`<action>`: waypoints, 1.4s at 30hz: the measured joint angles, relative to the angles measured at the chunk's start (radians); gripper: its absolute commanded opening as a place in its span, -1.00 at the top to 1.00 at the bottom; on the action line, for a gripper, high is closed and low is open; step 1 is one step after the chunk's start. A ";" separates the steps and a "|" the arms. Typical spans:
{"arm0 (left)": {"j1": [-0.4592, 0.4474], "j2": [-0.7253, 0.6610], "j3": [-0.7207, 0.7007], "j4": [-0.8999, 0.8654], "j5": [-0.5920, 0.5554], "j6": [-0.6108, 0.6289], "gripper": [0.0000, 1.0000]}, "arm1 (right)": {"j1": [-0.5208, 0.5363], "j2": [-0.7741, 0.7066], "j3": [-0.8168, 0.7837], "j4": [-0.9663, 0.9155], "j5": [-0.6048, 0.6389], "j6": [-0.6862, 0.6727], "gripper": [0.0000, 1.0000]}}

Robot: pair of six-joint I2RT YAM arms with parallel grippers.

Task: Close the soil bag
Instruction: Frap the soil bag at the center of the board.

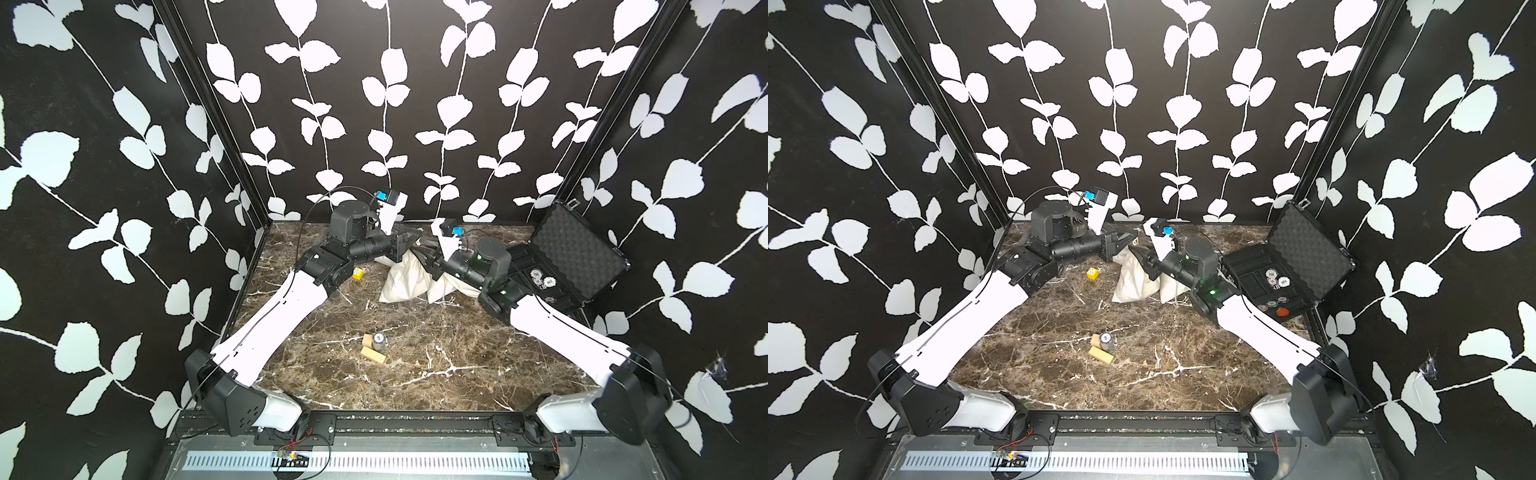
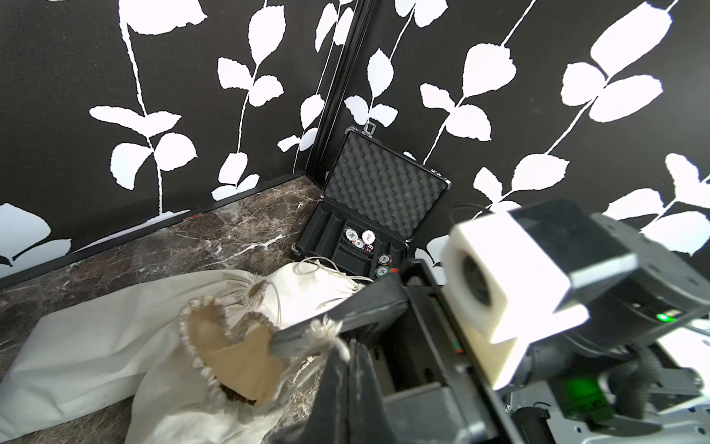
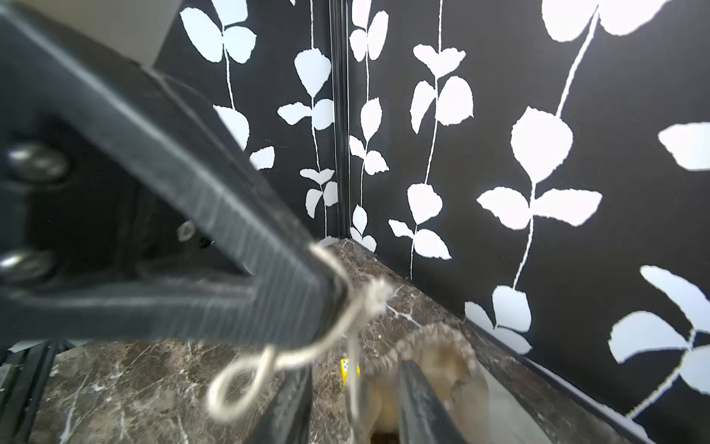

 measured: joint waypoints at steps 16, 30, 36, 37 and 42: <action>0.070 -0.092 0.070 -0.108 -0.110 -0.071 1.00 | -0.025 0.190 0.011 0.058 0.167 -0.006 0.75; 0.067 -0.066 0.288 -0.160 -0.079 -0.069 1.00 | -0.036 0.013 0.045 -0.163 0.304 -0.071 0.57; 0.085 -0.066 0.251 -0.171 -0.113 -0.067 1.00 | -0.043 0.185 -0.051 -0.119 0.317 -0.043 0.44; 0.086 -0.066 0.247 -0.170 -0.118 -0.067 1.00 | -0.046 0.200 -0.062 -0.127 0.311 -0.039 0.38; 0.088 -0.070 0.241 -0.127 -0.114 -0.068 1.00 | -0.062 0.117 -0.125 -0.195 0.269 -0.027 0.08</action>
